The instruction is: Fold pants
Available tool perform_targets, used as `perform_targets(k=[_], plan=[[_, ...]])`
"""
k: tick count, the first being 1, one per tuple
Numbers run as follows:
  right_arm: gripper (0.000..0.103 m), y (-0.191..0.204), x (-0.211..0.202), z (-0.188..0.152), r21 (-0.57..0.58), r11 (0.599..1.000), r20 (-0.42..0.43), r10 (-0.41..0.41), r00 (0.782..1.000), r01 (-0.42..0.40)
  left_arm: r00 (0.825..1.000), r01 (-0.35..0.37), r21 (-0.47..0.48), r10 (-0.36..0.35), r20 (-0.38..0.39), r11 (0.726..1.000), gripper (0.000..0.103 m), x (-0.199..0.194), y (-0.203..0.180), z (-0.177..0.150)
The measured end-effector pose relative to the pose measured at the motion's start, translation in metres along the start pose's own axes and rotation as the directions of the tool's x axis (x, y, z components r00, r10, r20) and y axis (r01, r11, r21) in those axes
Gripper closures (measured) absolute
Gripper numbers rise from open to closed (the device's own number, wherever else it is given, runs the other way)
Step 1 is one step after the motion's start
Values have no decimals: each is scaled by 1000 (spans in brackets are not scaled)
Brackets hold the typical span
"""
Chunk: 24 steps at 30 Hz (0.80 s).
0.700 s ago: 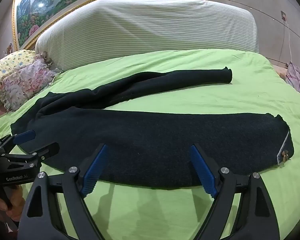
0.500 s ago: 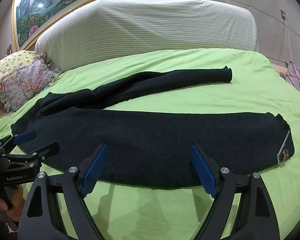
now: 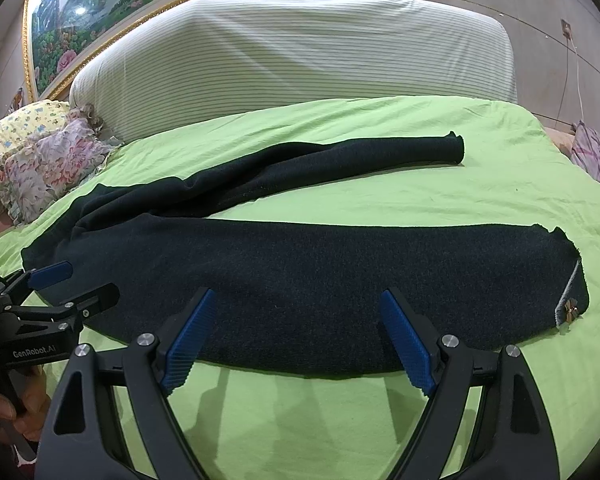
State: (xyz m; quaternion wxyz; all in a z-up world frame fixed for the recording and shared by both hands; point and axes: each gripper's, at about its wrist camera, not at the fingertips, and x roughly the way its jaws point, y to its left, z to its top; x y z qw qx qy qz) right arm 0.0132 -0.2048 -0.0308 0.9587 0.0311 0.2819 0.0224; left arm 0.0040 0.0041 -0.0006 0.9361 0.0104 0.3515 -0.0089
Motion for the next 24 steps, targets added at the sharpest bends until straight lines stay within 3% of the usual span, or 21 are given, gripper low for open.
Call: perform_targets(k=[18, 24], plan=[[18, -2, 0, 1, 16, 1000, -5, 7, 1000, -7, 999, 43, -31, -43, 24, 999, 4, 3, 0, 1], [18, -2, 0, 0, 19, 1000, -5, 9, 1000, -9, 1000, 14, 9, -14, -27, 1000, 4, 7, -1, 1]])
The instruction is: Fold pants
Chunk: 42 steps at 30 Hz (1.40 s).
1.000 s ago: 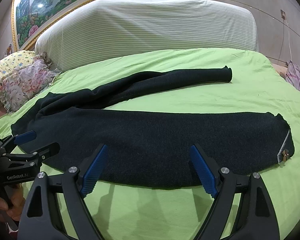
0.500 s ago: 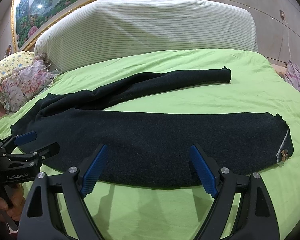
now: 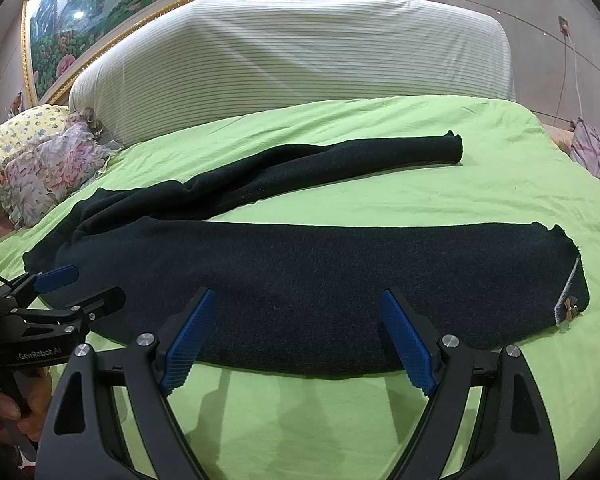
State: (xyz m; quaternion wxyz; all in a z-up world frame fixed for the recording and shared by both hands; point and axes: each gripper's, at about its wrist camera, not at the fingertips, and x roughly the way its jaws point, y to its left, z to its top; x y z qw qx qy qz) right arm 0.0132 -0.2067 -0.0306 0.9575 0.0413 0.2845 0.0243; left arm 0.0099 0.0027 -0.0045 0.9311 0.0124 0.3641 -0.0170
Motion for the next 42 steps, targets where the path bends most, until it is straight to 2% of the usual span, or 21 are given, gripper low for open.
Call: perform_targets(k=[6, 11, 14, 19, 24, 27, 30, 32, 34, 37, 40, 42], plan=[[18, -1, 0, 1, 29, 999, -15, 20, 1000, -20, 1000, 9, 10, -9, -24, 1000, 4, 3, -1, 1], [18, -8, 1, 6, 54, 998, -31, 40, 999, -38, 1000, 18, 29, -19, 17, 999, 4, 0, -2, 12], [18, -14, 3, 14, 69, 997, -38, 47, 998, -44, 1000, 15, 43, -16, 5, 999, 4, 3, -3, 24], [18, -27, 9, 39, 75, 996, -52, 42, 998, -38, 997, 55, 40, -53, -49, 998, 4, 16, -4, 48], [18, -49, 16, 77, 66, 998, -43, 21, 999, -18, 997, 74, 71, -71, -42, 995, 4, 31, -10, 76], [18, -67, 24, 102, 87, 996, -51, 19, 998, -15, 993, 102, 103, -96, -64, 989, 4, 48, -15, 100], [18, -85, 35, 123, 96, 995, -66, 17, 998, -10, 994, 93, 153, -83, -70, 984, 4, 65, -24, 121], [18, -98, 45, 134, 115, 993, -107, 3, 994, 9, 993, 98, 171, -86, -75, 980, 4, 79, -29, 136], [18, -114, 59, 150, 138, 990, -135, 5, 991, 14, 988, 124, 182, -105, -110, 976, 4, 96, -29, 152], [18, -140, 74, 169, 183, 983, -132, 16, 991, 9, 976, 180, 191, -151, -154, 965, 4, 124, -34, 179], [18, -160, 101, 184, 204, 979, -220, 15, 975, 30, 954, 263, 191, -226, -196, 946, 4, 152, -40, 207], [18, -171, 115, 192, 204, 978, -248, 9, 969, 43, 942, 294, 194, -249, -224, 936, 4, 167, -43, 219]])
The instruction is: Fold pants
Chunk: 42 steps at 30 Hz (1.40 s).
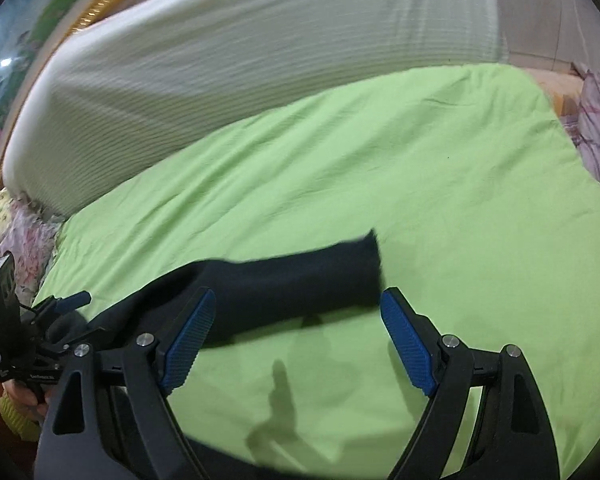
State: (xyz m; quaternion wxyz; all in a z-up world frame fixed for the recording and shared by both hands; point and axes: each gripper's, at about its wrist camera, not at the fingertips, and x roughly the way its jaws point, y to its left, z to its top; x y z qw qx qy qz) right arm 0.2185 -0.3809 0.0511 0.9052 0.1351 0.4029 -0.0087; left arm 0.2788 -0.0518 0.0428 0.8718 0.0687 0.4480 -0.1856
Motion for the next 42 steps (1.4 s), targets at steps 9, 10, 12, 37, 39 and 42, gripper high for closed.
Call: perform_targets(k=[9, 10, 12, 37, 39, 42], plan=[[26, -29, 45, 27, 43, 998, -95, -41, 995, 45, 987, 69, 18, -66, -144, 997, 6, 74, 4, 28], [35, -30, 50, 27, 45, 998, -110, -34, 993, 39, 983, 92, 10, -89, -162, 996, 10, 80, 4, 29], [56, -30, 58, 26, 48, 999, -133, -15, 991, 21, 977, 106, 5, -103, -187, 994, 18, 92, 4, 33], [99, -41, -75, -76, -13, 991, 77, 132, 988, -131, 945, 321, 56, -316, -82, 945, 92, -35, -64, -57], [99, -45, -92, -92, -14, 990, 110, 143, 984, -143, 944, 327, 68, -323, -70, 942, 92, -43, -73, -64], [99, -50, -109, -108, -6, 989, 139, 148, 979, -148, 941, 337, 106, -333, -55, 935, 92, -53, -92, -77]])
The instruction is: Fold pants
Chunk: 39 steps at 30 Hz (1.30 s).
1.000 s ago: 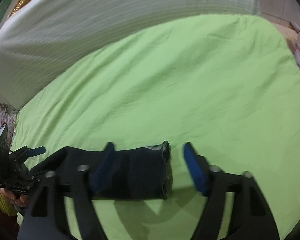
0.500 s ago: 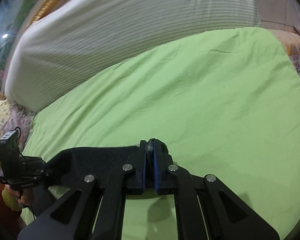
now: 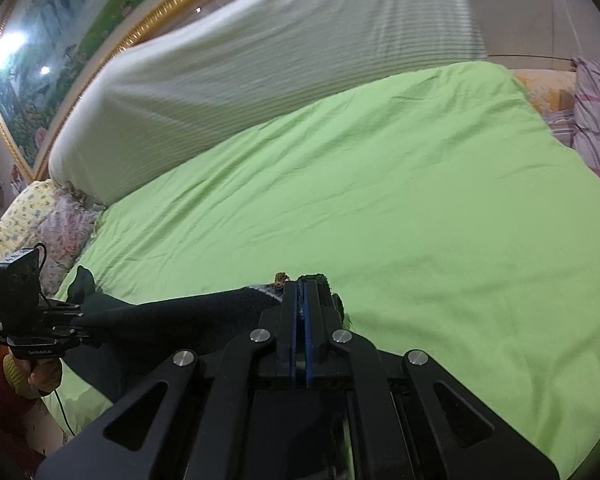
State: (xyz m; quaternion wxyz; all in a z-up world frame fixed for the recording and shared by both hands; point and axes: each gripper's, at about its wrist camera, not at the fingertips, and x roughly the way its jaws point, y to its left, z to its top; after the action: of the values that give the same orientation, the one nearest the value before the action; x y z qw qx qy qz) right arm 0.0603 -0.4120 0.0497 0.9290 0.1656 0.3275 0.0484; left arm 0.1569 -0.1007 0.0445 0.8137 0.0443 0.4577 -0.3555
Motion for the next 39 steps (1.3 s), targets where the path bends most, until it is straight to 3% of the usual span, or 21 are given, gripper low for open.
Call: perform_targets(k=[10, 14, 18, 20, 22, 23, 24, 27, 30, 32, 39], plan=[[100, -2, -31, -46, 18, 999, 18, -38, 999, 38, 1000, -3, 12, 3, -15, 1000, 92, -2, -26, -37], [100, -1, -29, -57, 12, 996, -14, -88, 996, 88, 999, -20, 28, 21, -31, 999, 91, 7, -32, -45], [99, -6, -23, -64, 31, 990, -53, -135, 989, 136, 998, -30, -18, 29, -58, 999, 87, 24, -27, -48], [91, -3, -27, -66, 20, 981, -57, -190, 980, 192, 999, -32, -45, 30, -46, 998, 78, 21, -27, -54], [89, 1, -35, -67, 1, 971, -47, -240, 970, 241, 999, -46, -61, 45, -29, 997, 51, 15, -28, -56], [87, 4, -40, -67, -4, 968, -37, -251, 967, 251, 998, -60, -70, 59, -21, 996, 44, 10, -27, -58], [85, 7, -46, -68, -7, 965, -22, -261, 965, 261, 997, -71, -84, 71, -3, 994, 39, 4, -26, -60], [60, 21, -64, -67, -7, 963, 46, -268, 962, 268, 997, -68, -143, 73, 27, 987, 37, -9, -21, -67], [56, 40, -72, -67, -9, 977, 96, -213, 972, 215, 990, -118, -235, 132, 46, 965, 35, -26, -6, -77], [56, 54, -68, -65, -13, 988, 83, -154, 985, 156, 983, -149, -309, 174, 54, 939, 34, -38, 9, -83], [56, 129, -20, -76, -123, 992, -14, 27, 1000, -29, 943, -297, -492, 332, -17, 818, 33, -65, 61, -93]])
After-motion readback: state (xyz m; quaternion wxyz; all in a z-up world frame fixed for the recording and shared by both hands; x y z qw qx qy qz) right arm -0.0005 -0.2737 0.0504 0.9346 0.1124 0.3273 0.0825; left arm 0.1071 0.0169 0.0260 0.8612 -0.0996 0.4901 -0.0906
